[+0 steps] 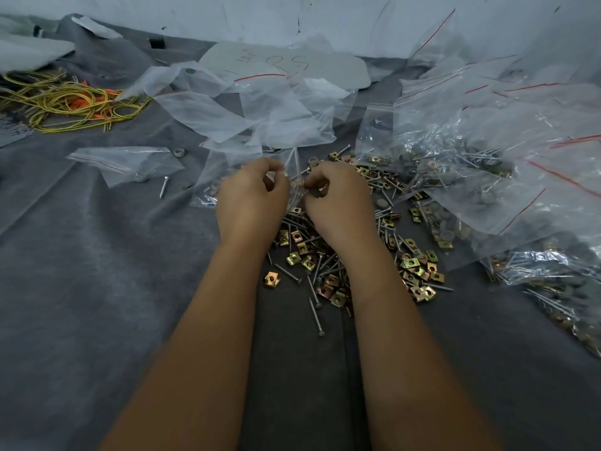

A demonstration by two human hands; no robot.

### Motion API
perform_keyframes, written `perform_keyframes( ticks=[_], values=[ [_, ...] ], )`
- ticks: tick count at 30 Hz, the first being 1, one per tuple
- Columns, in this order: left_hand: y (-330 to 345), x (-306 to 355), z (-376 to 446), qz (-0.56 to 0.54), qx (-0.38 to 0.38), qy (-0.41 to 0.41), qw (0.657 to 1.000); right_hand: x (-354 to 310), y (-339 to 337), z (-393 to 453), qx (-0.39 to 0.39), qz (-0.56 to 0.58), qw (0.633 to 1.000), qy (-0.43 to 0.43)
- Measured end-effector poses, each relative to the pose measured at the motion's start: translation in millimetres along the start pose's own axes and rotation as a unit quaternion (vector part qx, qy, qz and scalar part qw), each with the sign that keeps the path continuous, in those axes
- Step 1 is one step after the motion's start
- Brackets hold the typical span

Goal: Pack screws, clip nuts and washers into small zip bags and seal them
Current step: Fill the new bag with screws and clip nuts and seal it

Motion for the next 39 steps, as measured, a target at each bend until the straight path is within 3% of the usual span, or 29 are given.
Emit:
perform_keyframes(
  ticks=[4,7,14,19,24,29,35,39],
  values=[
    [-2,3,1,-0.003,0.023,0.024,0.999,4,-14,0,0.048,0.095,0.994,0.012],
    [-1,5,2,-0.016,0.024,0.033,0.999,-7,-25,-7,0.091,0.164,0.982,-0.036],
    [4,1,-1,-0.147,0.021,-0.01,0.989,-16,-12,-10,0.073,0.117,0.989,-0.059],
    [1,-5,-2,-0.171,0.054,-0.043,0.983,-13,-18,-12,0.117,0.158,0.98,-0.039],
    [-7,-3,-1,-0.173,0.096,-0.045,0.979,-7,-6,-6,0.076,-0.036,0.996,-0.027],
    [-7,-1,-1,-0.179,0.092,-0.045,0.978,-8,18,-7,0.0,-0.226,0.973,-0.054],
    [-7,-1,-1,-0.183,0.099,-0.038,0.977,-3,18,-3,0.002,-0.234,0.972,-0.028],
    [-8,0,-2,-0.179,0.101,-0.035,0.978,-5,11,-3,0.02,-0.167,0.985,-0.021]
  ],
)
Point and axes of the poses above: each hand's wrist, its own z-axis towards the middle knuckle, its own y-axis out of the palm, x = y × z, the point moved 7 cm from there along z, towards the middle knuckle, and after that the axes turned 11 degrees about y, right-handed, at the moved point
